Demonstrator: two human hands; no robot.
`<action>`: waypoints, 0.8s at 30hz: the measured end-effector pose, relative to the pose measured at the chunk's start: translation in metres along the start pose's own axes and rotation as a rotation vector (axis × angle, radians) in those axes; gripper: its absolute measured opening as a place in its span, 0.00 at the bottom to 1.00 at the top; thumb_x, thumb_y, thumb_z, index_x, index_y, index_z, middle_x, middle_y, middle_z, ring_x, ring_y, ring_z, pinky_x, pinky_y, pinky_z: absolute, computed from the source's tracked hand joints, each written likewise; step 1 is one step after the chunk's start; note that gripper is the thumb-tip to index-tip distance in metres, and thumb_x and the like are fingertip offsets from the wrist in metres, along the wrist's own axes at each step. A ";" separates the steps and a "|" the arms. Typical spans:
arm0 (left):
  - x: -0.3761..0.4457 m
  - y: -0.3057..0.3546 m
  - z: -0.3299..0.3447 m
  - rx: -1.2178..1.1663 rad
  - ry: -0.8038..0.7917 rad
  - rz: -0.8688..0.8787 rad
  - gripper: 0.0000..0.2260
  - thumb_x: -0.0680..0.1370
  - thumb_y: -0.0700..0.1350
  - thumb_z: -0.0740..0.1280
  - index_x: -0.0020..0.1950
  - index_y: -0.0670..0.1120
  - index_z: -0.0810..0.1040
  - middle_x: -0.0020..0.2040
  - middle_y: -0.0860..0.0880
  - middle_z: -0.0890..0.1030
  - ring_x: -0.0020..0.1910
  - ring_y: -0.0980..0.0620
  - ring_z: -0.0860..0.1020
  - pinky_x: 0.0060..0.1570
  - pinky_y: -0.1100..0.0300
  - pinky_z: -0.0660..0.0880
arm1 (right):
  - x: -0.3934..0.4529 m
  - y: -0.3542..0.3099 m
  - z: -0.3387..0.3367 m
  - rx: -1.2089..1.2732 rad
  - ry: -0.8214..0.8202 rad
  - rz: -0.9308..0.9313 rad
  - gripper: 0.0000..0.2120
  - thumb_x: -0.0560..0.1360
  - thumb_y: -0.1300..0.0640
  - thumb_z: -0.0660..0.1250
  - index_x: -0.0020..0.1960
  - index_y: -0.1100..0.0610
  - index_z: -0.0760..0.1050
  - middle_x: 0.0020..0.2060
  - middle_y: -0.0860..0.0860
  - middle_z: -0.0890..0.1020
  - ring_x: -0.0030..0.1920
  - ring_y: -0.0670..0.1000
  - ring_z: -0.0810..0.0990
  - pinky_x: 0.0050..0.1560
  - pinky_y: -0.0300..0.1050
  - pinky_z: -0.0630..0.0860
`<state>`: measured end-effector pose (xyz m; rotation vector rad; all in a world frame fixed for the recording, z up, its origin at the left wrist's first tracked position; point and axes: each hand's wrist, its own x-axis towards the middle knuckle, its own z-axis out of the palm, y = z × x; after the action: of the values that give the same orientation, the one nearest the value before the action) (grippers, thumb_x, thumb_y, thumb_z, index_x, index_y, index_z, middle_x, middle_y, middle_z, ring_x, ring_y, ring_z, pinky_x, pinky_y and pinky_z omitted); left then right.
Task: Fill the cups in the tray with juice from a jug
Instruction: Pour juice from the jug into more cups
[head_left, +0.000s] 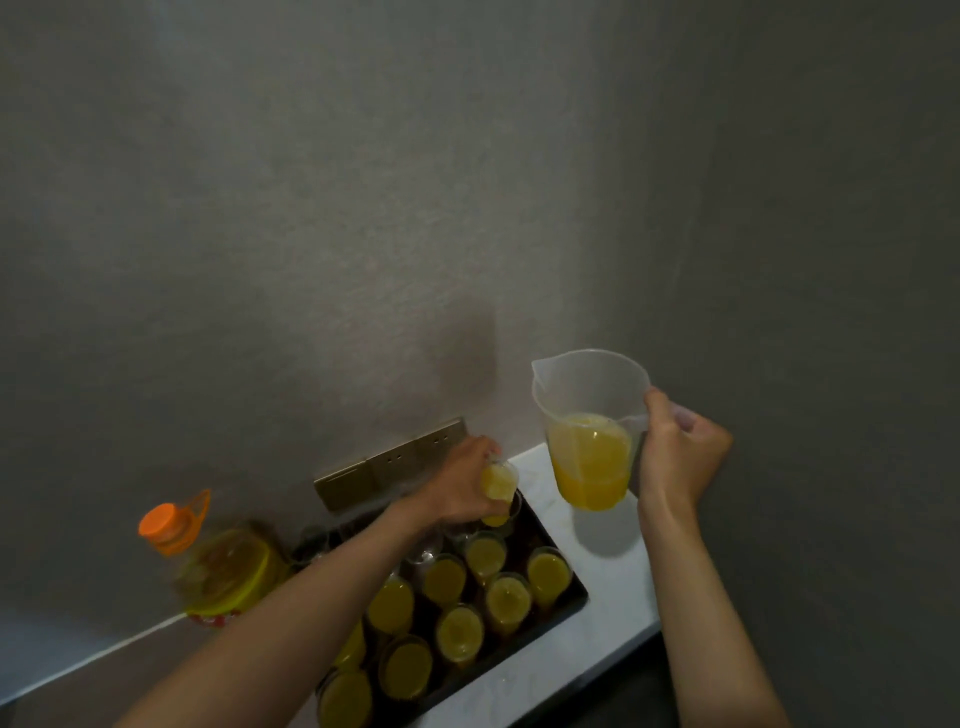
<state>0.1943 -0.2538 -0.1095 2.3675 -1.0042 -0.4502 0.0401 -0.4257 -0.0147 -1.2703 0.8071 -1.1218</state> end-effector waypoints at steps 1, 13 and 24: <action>0.005 -0.002 0.004 0.014 -0.024 0.003 0.29 0.63 0.51 0.77 0.62 0.48 0.72 0.60 0.48 0.72 0.59 0.48 0.72 0.58 0.54 0.74 | 0.005 0.000 -0.002 0.000 0.004 0.003 0.21 0.73 0.57 0.72 0.33 0.74 0.71 0.25 0.53 0.71 0.28 0.50 0.68 0.33 0.43 0.71; 0.045 -0.004 0.031 0.433 -0.280 0.136 0.31 0.66 0.58 0.79 0.62 0.48 0.71 0.60 0.48 0.74 0.56 0.49 0.73 0.53 0.57 0.72 | 0.032 0.006 -0.004 0.012 -0.008 0.049 0.22 0.77 0.63 0.70 0.27 0.60 0.68 0.17 0.43 0.66 0.21 0.42 0.64 0.27 0.34 0.69; 0.063 -0.005 0.061 0.571 -0.412 0.172 0.23 0.71 0.52 0.74 0.60 0.47 0.69 0.57 0.45 0.75 0.53 0.44 0.76 0.51 0.46 0.78 | 0.043 0.016 0.004 -0.006 -0.015 0.095 0.21 0.77 0.64 0.70 0.28 0.61 0.69 0.17 0.42 0.67 0.21 0.42 0.66 0.26 0.33 0.68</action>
<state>0.2093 -0.3179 -0.1679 2.7012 -1.6984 -0.6743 0.0590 -0.4661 -0.0245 -1.2313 0.8508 -1.0336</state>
